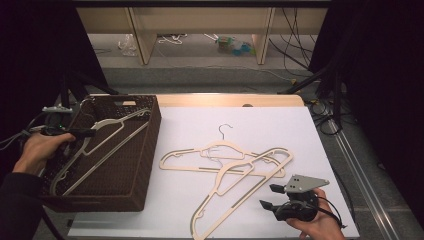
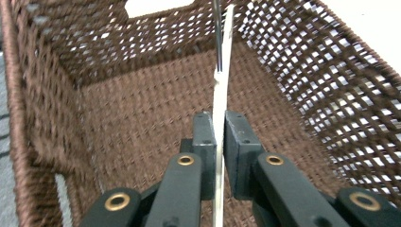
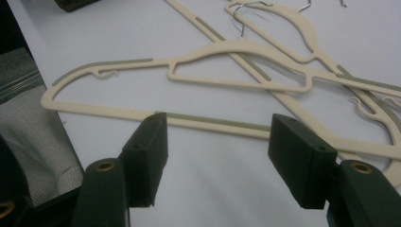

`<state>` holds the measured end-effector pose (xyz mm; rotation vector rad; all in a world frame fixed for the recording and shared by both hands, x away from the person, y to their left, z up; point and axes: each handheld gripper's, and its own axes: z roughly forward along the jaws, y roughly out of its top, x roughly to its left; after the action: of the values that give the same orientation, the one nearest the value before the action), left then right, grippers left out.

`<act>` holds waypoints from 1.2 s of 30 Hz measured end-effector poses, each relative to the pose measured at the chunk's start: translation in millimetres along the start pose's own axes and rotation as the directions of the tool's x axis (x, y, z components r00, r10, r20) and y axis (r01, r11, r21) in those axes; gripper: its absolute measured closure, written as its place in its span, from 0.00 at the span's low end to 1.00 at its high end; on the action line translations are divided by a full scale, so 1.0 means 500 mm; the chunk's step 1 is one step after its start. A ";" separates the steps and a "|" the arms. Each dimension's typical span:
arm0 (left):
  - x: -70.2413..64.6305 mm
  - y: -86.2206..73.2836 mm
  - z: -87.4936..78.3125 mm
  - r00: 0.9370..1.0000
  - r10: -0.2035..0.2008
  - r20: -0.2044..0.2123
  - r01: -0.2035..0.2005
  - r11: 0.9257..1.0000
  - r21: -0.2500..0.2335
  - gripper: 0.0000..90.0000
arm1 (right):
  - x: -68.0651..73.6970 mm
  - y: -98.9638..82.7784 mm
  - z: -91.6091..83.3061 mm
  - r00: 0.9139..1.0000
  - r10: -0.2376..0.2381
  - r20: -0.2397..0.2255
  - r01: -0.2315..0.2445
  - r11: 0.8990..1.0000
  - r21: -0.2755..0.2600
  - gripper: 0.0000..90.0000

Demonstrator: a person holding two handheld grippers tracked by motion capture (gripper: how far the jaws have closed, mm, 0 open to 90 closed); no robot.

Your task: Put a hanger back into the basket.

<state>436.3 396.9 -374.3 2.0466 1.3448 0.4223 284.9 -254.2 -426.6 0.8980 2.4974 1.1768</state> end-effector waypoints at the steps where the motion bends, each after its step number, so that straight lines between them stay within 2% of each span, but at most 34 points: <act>1: 0.001 -0.002 0.002 1.000 -0.004 -0.003 0.004 1.000 0.004 0.91 | 0.000 0.000 0.000 1.000 0.006 -0.001 -0.006 1.000 0.002 0.44; 2: 0.002 -0.006 0.006 1.000 -0.007 -0.023 0.007 1.000 0.009 0.90 | 0.000 -0.001 0.000 1.000 0.009 -0.001 -0.009 1.000 0.001 0.44; 4: 0.007 -0.013 0.014 0.999 -0.018 -0.037 0.018 1.000 0.012 0.89 | -0.001 -0.001 0.001 1.000 0.008 0.001 -0.008 1.000 -0.002 0.43; 8: 0.017 -0.023 0.026 0.994 -0.046 -0.101 0.046 0.999 0.003 0.87 | -0.002 -0.001 0.001 1.000 0.005 0.002 -0.005 1.000 -0.004 0.43; 11: 0.015 -0.023 0.028 0.990 -0.034 -0.137 0.035 0.999 0.007 0.85 | -0.002 -0.002 0.001 1.000 0.006 0.002 -0.006 1.000 -0.003 0.43; 13: 0.012 -0.021 0.022 0.988 -0.032 -0.153 0.033 0.999 0.003 0.77 | -0.002 -0.002 0.001 1.000 0.006 0.003 -0.006 1.000 -0.004 0.43; 15: 0.004 -0.019 0.010 0.988 -0.023 -0.153 0.021 1.000 -0.018 0.73 | -0.002 -0.001 0.001 1.000 0.010 0.006 -0.010 1.000 -0.006 0.43; 17: -0.008 -0.016 -0.007 0.986 -0.027 -0.166 0.018 0.998 -0.055 0.62 | -0.002 -0.002 0.001 1.000 0.011 0.006 -0.011 1.000 -0.008 0.42; 18: -0.015 -0.014 -0.017 0.987 -0.029 -0.161 0.017 0.997 -0.074 0.59 | -0.001 -0.002 0.001 1.000 0.015 0.009 -0.015 1.000 -0.006 0.42; 20: -0.037 -0.010 -0.039 0.991 -0.048 -0.125 0.030 0.989 -0.142 0.56 | -0.003 -0.001 0.001 1.000 0.023 0.008 -0.023 1.000 -0.007 0.42; 21: -0.056 -0.008 -0.046 0.991 -0.079 -0.107 0.055 0.977 -0.206 0.54 | -0.004 -0.002 0.002 1.000 0.023 0.009 -0.023 1.000 -0.007 0.42; 22: -0.075 -0.006 -0.057 0.994 -0.069 -0.087 0.047 0.970 -0.238 0.51 | -0.004 -0.002 0.002 1.000 0.024 0.011 -0.024 1.000 -0.006 0.42; 23: -0.090 -0.005 -0.068 0.995 -0.050 -0.082 0.027 0.966 -0.256 0.50 | -0.005 -0.003 0.002 1.000 0.023 0.015 -0.023 1.000 -0.009 0.42; 24: -0.117 -0.004 -0.082 0.997 -0.026 -0.066 0.007 0.958 -0.287 0.50 | -0.005 -0.003 0.002 1.000 0.024 0.018 -0.024 1.000 -0.010 0.42; 25: -0.138 -0.003 -0.094 0.999 0.000 -0.054 -0.017 0.953 -0.302 0.49 | -0.008 -0.003 0.002 1.000 0.022 0.015 -0.022 1.000 -0.012 0.41; 27: -0.183 -0.003 -0.113 0.999 0.030 -0.031 -0.038 0.943 -0.331 0.45 | -0.008 -0.004 0.002 0.999 0.031 0.018 -0.031 0.999 -0.007 0.40; 28: -0.205 -0.004 -0.121 0.998 0.058 -0.008 -0.057 0.942 -0.330 0.43 | -0.008 -0.005 0.002 0.999 0.033 0.022 -0.033 0.999 -0.006 0.40; 29: -0.227 -0.005 -0.126 0.996 0.087 0.013 -0.078 0.941 -0.329 0.41 | -0.008 -0.005 0.003 0.999 0.033 0.024 -0.033 0.999 -0.008 0.40; 32: -0.286 -0.010 -0.134 0.986 0.163 0.038 -0.142 0.935 -0.325 0.40 | -0.007 -0.004 0.003 0.999 0.036 0.023 -0.036 0.999 -0.012 0.40; 33: -0.314 -0.014 -0.136 0.983 0.162 0.083 -0.126 0.935 -0.332 0.38 | -0.007 -0.004 0.003 0.999 0.035 0.024 -0.034 0.999 -0.014 0.39; 34: -0.331 -0.015 -0.135 0.978 0.169 0.119 -0.118 0.930 -0.348 0.38 | -0.008 -0.004 0.003 0.999 0.032 0.024 -0.031 0.999 -0.018 0.39; 36: -0.369 -0.020 -0.130 0.960 0.175 0.217 -0.088 0.929 -0.360 0.37 | -0.008 -0.005 0.004 0.999 0.034 0.033 -0.034 0.999 -0.014 0.39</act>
<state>313.3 254.9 -318.0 1.8277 0.9135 0.4161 287.8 -256.7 -429.9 0.9526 2.4546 1.1783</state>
